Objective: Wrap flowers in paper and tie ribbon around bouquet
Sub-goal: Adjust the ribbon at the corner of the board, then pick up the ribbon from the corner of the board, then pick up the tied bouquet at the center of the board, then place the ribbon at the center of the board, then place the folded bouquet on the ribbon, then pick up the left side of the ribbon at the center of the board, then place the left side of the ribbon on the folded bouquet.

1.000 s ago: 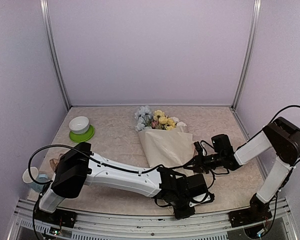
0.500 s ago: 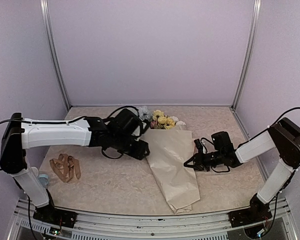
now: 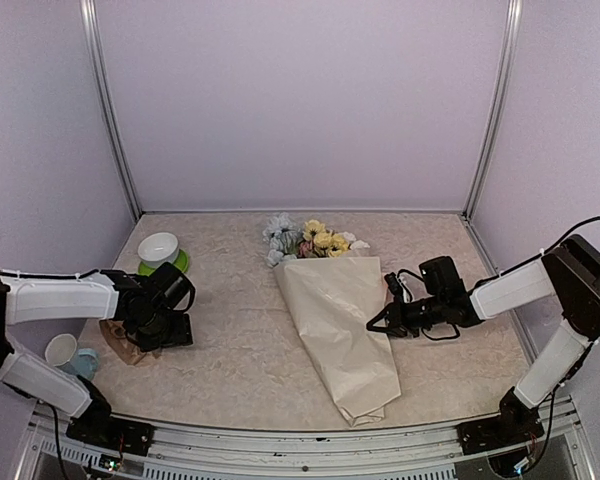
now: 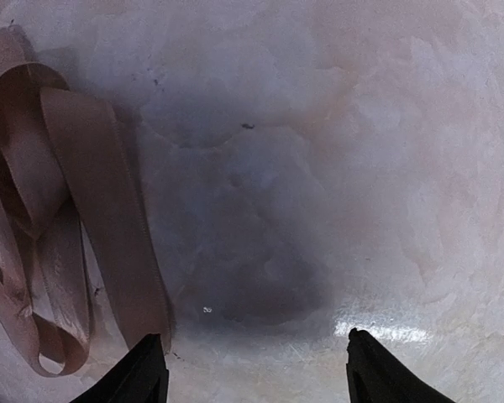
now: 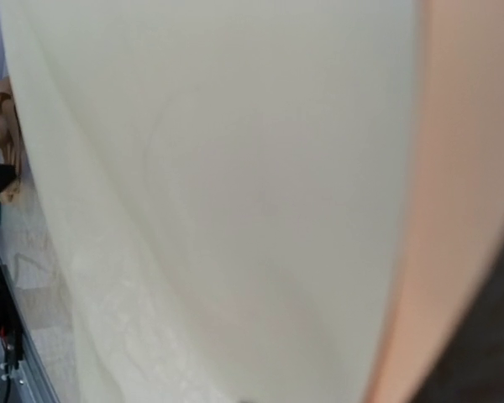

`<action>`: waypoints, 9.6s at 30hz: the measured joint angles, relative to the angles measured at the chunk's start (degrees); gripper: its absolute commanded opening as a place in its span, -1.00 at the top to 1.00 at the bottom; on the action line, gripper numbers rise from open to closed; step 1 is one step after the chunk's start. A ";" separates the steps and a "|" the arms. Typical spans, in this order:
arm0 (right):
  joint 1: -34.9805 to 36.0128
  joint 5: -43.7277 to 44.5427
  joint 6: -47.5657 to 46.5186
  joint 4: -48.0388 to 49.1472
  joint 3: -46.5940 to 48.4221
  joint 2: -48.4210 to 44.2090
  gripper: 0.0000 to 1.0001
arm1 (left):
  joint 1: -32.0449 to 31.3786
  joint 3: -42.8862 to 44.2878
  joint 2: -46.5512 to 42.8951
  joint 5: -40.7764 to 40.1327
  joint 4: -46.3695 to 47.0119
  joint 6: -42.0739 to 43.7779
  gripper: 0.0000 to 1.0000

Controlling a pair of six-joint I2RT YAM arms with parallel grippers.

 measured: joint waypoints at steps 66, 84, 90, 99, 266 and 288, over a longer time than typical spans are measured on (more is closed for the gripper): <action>0.00 0.68 -3.17 -4.35 2.58 -0.04 1.00 | 17.29 -0.20 6.32 2.69 16.02 -5.40 -0.21; 0.00 0.85 -3.15 -4.35 2.58 -0.04 1.00 | 23.43 4.02 15.34 5.68 28.22 -0.96 1.00; 0.00 1.01 -3.10 -4.37 2.58 -0.04 1.00 | 17.92 4.33 14.86 6.12 27.45 2.80 1.00; 0.02 1.11 -2.95 -5.09 2.99 -0.04 1.00 | -16.79 39.45 14.91 -2.91 15.61 18.95 1.00; 7.74 6.40 -7.96 -23.17 24.81 4.17 1.00 | 4.66 -7.08 -1.75 13.14 18.03 2.89 1.00; 8.35 5.20 -4.70 -20.13 22.71 4.72 1.00 | -32.57 51.10 6.97 6.97 11.08 21.09 1.00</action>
